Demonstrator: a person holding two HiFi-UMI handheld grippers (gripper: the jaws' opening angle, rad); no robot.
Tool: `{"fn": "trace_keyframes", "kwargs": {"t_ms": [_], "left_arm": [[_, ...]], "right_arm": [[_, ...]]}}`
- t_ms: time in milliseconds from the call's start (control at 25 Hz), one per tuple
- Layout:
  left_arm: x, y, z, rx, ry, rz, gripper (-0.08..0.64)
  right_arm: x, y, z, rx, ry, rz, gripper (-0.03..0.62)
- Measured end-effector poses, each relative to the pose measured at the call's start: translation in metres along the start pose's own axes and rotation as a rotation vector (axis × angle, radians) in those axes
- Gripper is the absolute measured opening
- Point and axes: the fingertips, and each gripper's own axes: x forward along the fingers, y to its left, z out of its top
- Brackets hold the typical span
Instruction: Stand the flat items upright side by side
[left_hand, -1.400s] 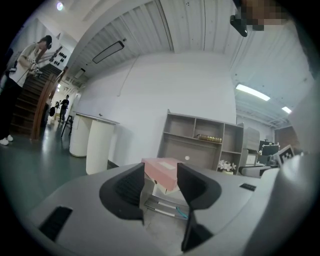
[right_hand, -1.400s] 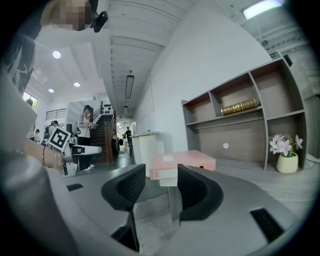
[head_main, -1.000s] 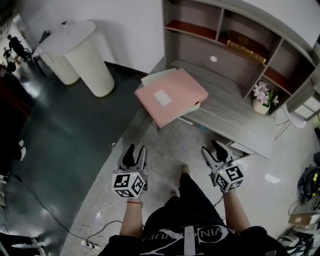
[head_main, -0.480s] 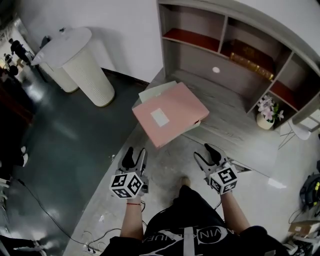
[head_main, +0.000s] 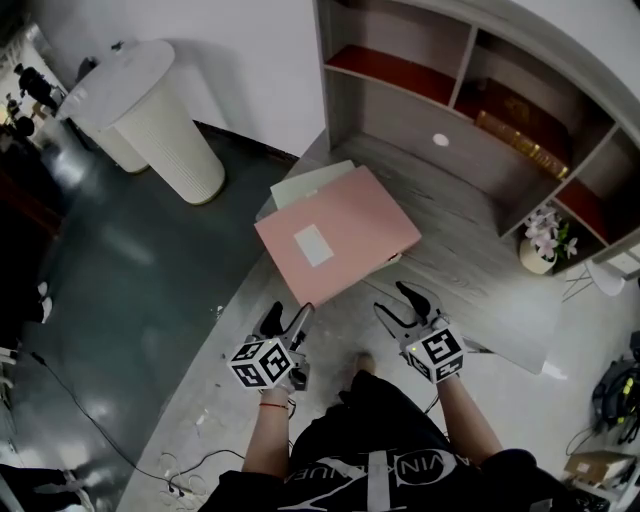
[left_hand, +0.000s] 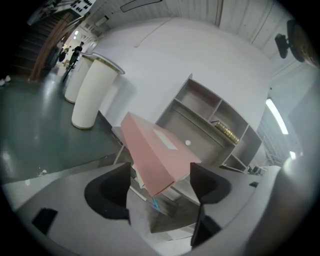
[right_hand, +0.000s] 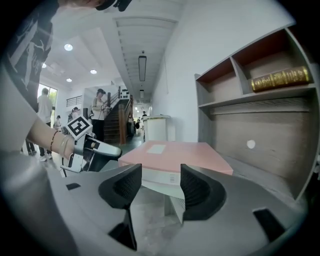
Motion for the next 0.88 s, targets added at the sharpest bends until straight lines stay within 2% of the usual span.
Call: {"fn": "trace_keyframes", "kwargs": {"t_ms": [160, 320, 640, 800, 880], "left_arm": [[0.012, 0.007, -0.006, -0.129, -0.008, -0.002, 0.368], [0.021, 0.012, -0.014, -0.284, -0.040, -0.011, 0.373], [0.041, 0.010, -0.031, -0.623, -0.115, -0.105, 0.381], [0.045, 0.007, -0.030, -0.652, -0.135, -0.129, 0.377], [0.046, 0.005, -0.026, -0.651, -0.139, -0.133, 0.329]], "right_arm": [[0.017, -0.006, -0.001, -0.064, 0.026, 0.032, 0.259], [0.033, -0.012, -0.005, -0.169, 0.059, 0.043, 0.289], [0.067, -0.016, -0.036, -0.520, 0.203, 0.057, 0.390], [0.078, -0.011, -0.039, -0.641, 0.214, 0.085, 0.411], [0.083, -0.010, -0.040, -0.675, 0.216, 0.096, 0.413]]}}
